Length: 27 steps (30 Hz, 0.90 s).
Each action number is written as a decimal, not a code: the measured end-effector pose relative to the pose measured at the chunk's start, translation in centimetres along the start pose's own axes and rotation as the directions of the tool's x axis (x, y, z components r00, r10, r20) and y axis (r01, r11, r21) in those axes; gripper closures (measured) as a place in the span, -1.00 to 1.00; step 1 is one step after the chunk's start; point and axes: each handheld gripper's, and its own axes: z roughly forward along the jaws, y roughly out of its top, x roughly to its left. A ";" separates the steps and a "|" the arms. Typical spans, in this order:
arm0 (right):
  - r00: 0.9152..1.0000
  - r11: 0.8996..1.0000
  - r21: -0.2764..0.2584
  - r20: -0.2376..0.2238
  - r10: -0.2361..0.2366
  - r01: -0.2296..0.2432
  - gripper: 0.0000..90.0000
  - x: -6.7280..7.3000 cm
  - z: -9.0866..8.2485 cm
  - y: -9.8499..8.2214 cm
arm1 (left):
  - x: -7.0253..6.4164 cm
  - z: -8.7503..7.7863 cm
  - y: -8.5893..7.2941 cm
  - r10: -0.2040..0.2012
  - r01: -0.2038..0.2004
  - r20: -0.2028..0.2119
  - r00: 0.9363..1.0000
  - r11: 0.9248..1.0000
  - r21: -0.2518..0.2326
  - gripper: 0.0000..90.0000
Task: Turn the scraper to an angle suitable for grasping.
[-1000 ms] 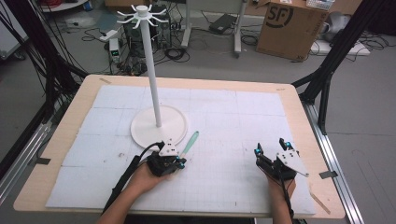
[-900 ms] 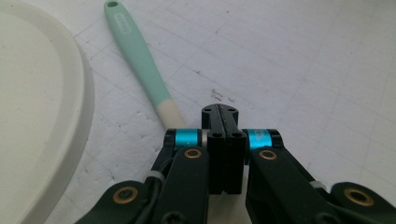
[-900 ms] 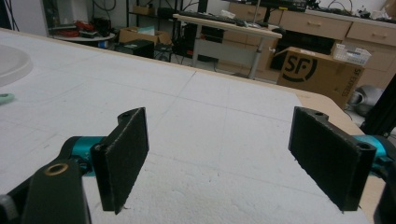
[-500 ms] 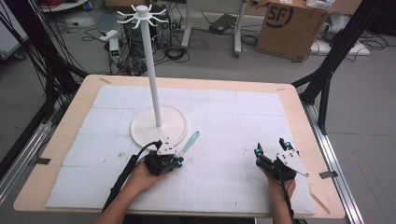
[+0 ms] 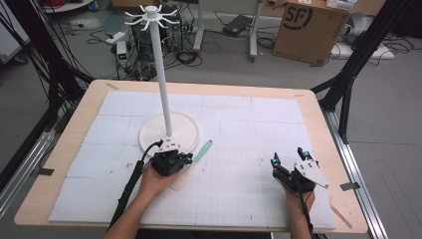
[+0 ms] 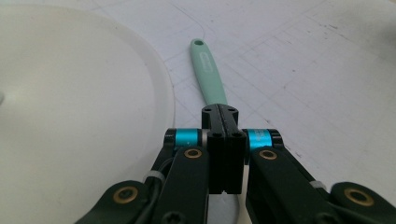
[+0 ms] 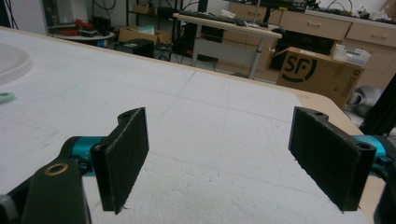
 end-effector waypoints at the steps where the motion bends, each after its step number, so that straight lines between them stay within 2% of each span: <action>1: 1.000 1.000 0.002 0.000 0.001 -0.001 -0.58 0.0 0.0 0.0 | 0.0 0.1 0.0 0.006 -0.006 -0.007 1.000 1.000 0.004 1.00; 4: 1.000 1.000 0.002 0.001 -0.003 0.003 -0.58 0.0 0.0 0.0 | -0.4 0.6 0.2 0.033 -0.033 -0.024 0.999 0.999 0.006 1.00; 7: 1.000 1.000 0.003 0.001 -0.004 0.004 -0.58 0.0 0.0 0.0 | -0.6 1.0 0.4 0.044 -0.043 -0.034 0.998 0.999 0.017 1.00; 11: 1.000 1.000 0.003 0.000 -0.006 0.006 -0.58 0.0 0.0 0.0 | -0.5 1.7 0.9 0.034 -0.032 -0.051 0.998 0.999 0.041 1.00; 15: 1.000 1.000 0.003 -0.001 -0.008 0.008 -0.58 0.1 0.0 0.0 | -0.5 1.9 0.9 0.030 -0.027 -0.048 0.998 0.998 0.060 1.00; 20: 1.000 1.000 0.004 0.000 -0.007 0.007 -0.58 0.1 0.0 0.0 | -0.8 2.1 0.9 0.057 -0.053 -0.046 0.997 0.995 0.083 1.00; 23: 1.000 1.000 0.004 0.000 -0.007 0.007 -0.58 0.1 0.0 0.0 | -0.9 2.1 0.9 0.076 -0.074 -0.017 0.997 0.994 0.082 1.00; 27: 1.000 1.000 0.004 0.001 -0.007 0.007 -0.58 0.1 0.0 0.0 | -0.9 2.1 0.9 0.083 -0.083 0.006 0.997 0.993 0.082 1.00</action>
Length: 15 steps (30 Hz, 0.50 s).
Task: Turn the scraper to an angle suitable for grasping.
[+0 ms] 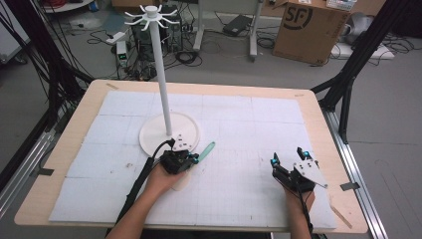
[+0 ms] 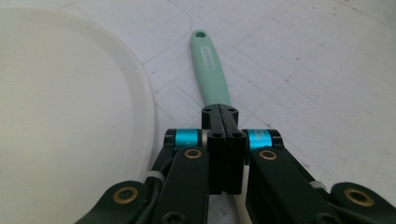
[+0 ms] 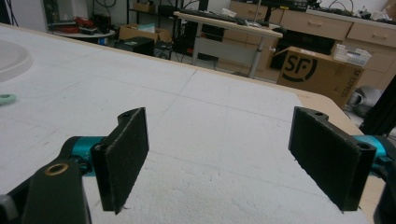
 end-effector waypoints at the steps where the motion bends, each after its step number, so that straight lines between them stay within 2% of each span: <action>1: 1.000 1.000 0.000 -0.002 0.000 0.000 -0.58 0.0 0.0 0.0 | 0.0 0.0 0.0 0.008 -0.008 0.012 1.000 1.000 -0.002 1.00; 4: 1.000 1.000 0.000 -0.002 -0.001 0.001 -0.58 0.0 0.0 0.0 | -0.3 -0.1 0.0 0.030 -0.030 0.025 0.999 1.000 0.002 1.00; 8: 1.000 1.000 -0.002 -0.002 -0.006 0.006 -0.58 0.0 0.0 0.0 | -0.3 -0.1 -0.1 0.037 -0.037 0.064 0.997 0.999 0.003 1.00; 15: 1.000 1.000 -0.001 -0.003 -0.009 0.009 -0.58 0.0 0.0 0.0 | -1.0 -0.2 -0.2 0.087 -0.088 0.130 0.988 0.996 0.007 1.00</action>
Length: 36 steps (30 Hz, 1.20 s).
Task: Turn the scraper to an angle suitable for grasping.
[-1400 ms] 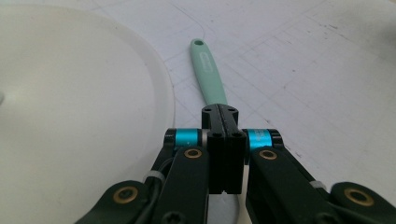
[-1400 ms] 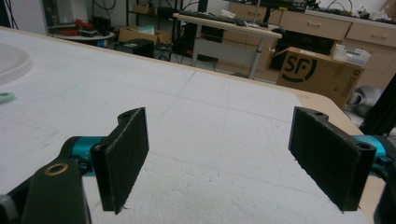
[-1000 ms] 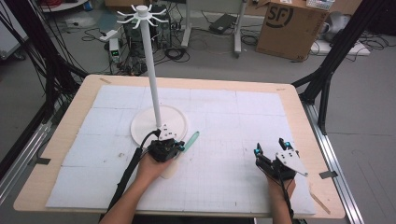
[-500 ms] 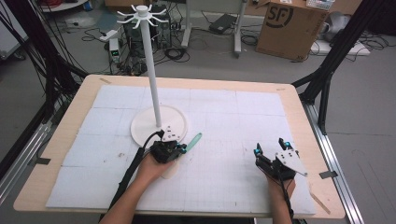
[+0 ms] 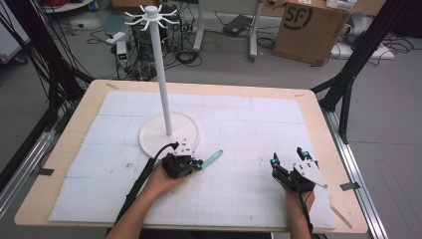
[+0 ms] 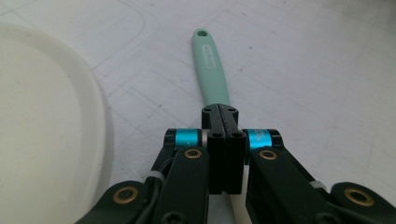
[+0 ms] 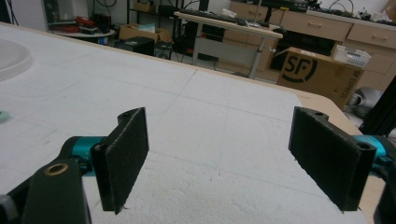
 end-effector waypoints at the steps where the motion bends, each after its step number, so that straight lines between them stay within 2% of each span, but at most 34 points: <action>1: 1.000 1.000 0.000 0.000 0.000 0.000 -0.58 0.0 0.0 0.0 | -0.2 0.0 0.0 0.003 -0.003 0.004 1.000 1.000 0.001 1.00; 8: 1.000 1.000 -0.001 0.001 0.001 -0.001 -0.58 0.0 0.0 0.0 | -0.7 -0.4 -0.3 0.015 -0.016 0.034 0.999 1.000 0.006 1.00; 15: 1.000 1.000 -0.004 0.000 -0.001 0.001 -0.58 0.0 0.0 0.0 | -1.0 -1.1 -0.8 0.046 -0.047 0.074 0.996 0.999 0.012 1.00; 19: 1.000 1.000 -0.003 0.000 0.001 -0.001 -0.58 0.0 0.0 0.0 | -1.0 -1.6 -1.2 0.050 -0.051 0.066 0.997 0.999 0.003 1.00; 22: 1.000 1.000 -0.003 0.000 0.000 0.000 -0.58 0.0 0.0 0.0 | -1.4 -2.2 -1.4 0.062 -0.059 0.087 0.994 0.998 -0.034 1.00; 25: 1.000 1.000 -0.004 0.000 0.000 0.000 -0.58 0.0 0.0 0.0 | -1.8 -2.9 -1.7 0.081 -0.077 0.112 0.990 0.996 -0.042 1.00; 28: 1.000 1.000 -0.004 0.000 -0.001 0.001 -0.58 0.0 0.0 0.0 | -2.0 -3.4 -2.3 0.078 -0.074 0.154 0.985 0.997 -0.034 1.00; 33: 1.000 1.000 -0.001 -0.002 -0.001 0.001 -0.58 0.0 0.0 0.0 | -2.1 -3.7 -2.8 0.067 -0.065 0.149 0.987 0.998 -0.013 1.00; 36: 1.000 1.000 -0.001 -0.003 0.001 -0.001 -0.58 0.0 0.0 0.0 | -2.3 -3.6 -2.8 0.079 -0.081 0.129 0.988 0.997 0.008 1.00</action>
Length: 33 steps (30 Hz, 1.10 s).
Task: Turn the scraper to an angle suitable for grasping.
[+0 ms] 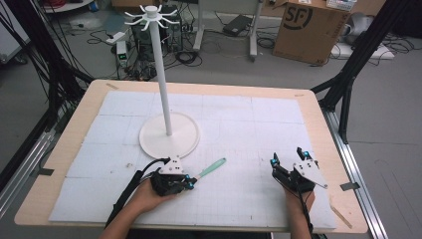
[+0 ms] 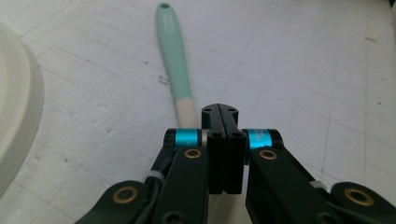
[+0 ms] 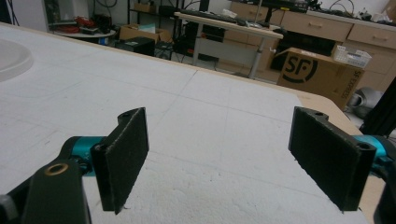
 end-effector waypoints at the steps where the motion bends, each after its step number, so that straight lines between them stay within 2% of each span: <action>1: 1.000 1.000 0.000 0.000 0.000 0.000 -0.58 0.0 0.0 0.0 | 0.0 0.0 0.0 -0.001 0.001 -0.002 1.000 1.000 -0.001 1.00; 4: 1.000 1.000 -0.002 0.000 0.001 -0.001 -0.58 0.0 0.0 0.0 | 0.1 -0.1 -0.1 -0.017 0.017 -0.013 1.000 1.000 -0.005 1.00; 10: 1.000 1.000 -0.004 0.000 -0.002 0.002 -0.58 0.0 0.0 0.0 | 0.2 -0.3 -0.3 -0.022 0.022 -0.021 1.000 1.000 -0.011 1.00; 13: 1.000 1.000 -0.004 0.000 -0.001 0.001 -0.58 0.0 0.0 0.0 | -0.1 -0.3 -0.2 0.000 0.000 -0.012 1.000 1.000 -0.011 1.00; 18: 1.000 1.000 0.001 -0.002 -0.003 0.003 -0.58 0.0 0.0 0.0 | -0.1 0.0 -0.1 -0.004 0.003 -0.028 1.000 1.000 -0.001 1.00; 22: 1.000 1.000 0.003 -0.001 -0.004 0.004 -0.58 0.0 0.0 0.0 | -0.4 0.3 0.0 0.020 -0.019 -0.032 0.999 1.000 0.009 1.00; 26: 1.000 1.000 0.006 -0.001 -0.004 0.004 -0.58 0.0 0.1 0.0 | -0.2 0.3 0.0 0.002 -0.002 -0.026 1.000 1.000 0.013 1.00; 33: 1.000 1.000 0.012 -0.006 -0.003 0.003 -0.56 0.0 0.1 0.0 | -0.8 0.5 0.2 0.032 -0.031 -0.048 0.998 0.999 0.022 1.00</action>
